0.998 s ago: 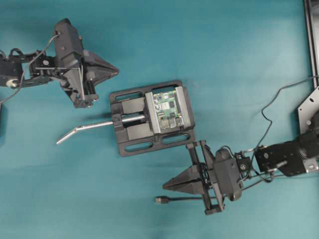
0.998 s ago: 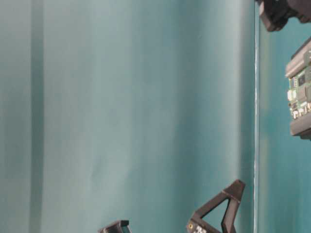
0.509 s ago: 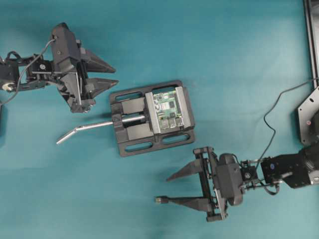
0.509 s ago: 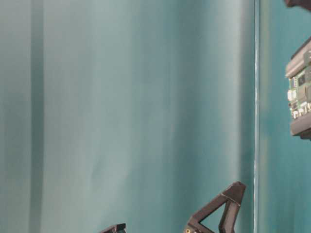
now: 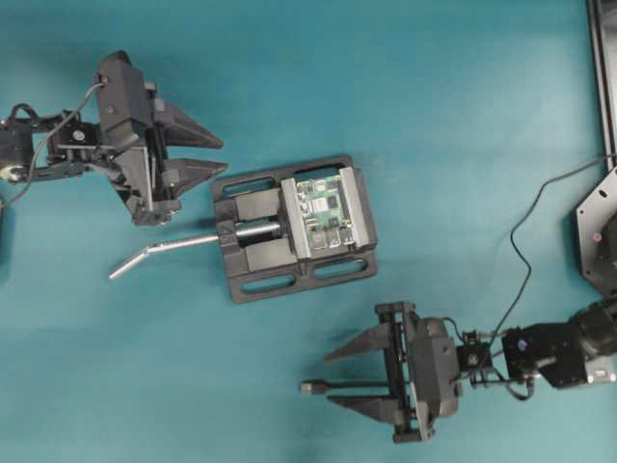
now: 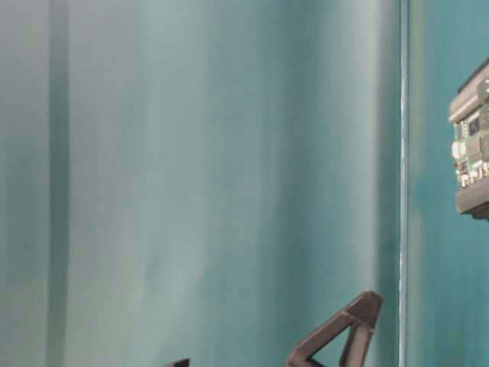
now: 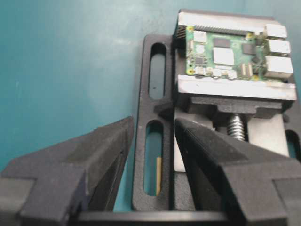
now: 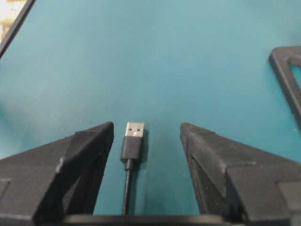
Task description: Insert the USB into the fixed PCB.
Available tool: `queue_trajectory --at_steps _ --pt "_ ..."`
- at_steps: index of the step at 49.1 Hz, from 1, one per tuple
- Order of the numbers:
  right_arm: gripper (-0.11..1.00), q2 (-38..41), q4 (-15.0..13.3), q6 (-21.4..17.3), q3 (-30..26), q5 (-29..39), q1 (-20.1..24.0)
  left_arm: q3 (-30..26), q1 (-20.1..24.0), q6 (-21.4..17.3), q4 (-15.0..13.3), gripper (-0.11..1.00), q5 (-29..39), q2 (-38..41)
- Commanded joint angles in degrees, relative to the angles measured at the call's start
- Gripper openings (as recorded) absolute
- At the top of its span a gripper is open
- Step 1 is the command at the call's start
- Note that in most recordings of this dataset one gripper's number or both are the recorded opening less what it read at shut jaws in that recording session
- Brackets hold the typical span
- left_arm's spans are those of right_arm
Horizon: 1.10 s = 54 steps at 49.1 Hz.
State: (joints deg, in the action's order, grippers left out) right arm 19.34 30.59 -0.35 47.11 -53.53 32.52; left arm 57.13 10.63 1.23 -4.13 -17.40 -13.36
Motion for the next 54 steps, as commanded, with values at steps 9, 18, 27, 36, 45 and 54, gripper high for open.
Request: queue_trajectory --at_steps 9,18,27,36,45,54 --pt "0.66 1.05 0.18 0.09 -1.85 1.67 1.05 3.87 -1.05 0.09 0.18 0.53 2.37 -8.35" --pt "0.66 1.58 0.97 0.18 -1.93 2.20 1.05 8.35 -3.52 0.44 0.18 0.53 5.71 -14.77" --pt "0.66 2.64 1.41 0.44 -2.55 2.90 1.05 12.30 -5.36 0.35 0.26 0.53 7.73 -23.38" --pt "0.66 3.25 1.32 0.44 -3.25 3.08 1.05 16.26 -5.54 0.44 0.18 0.53 10.02 -33.66" --pt "0.66 3.60 1.41 0.44 -3.87 4.22 1.05 19.16 -5.54 0.44 0.18 0.53 13.62 -43.15" --pt "0.66 4.48 2.20 0.44 -4.57 5.10 1.05 21.80 -5.54 0.44 0.18 0.53 17.23 -53.09"
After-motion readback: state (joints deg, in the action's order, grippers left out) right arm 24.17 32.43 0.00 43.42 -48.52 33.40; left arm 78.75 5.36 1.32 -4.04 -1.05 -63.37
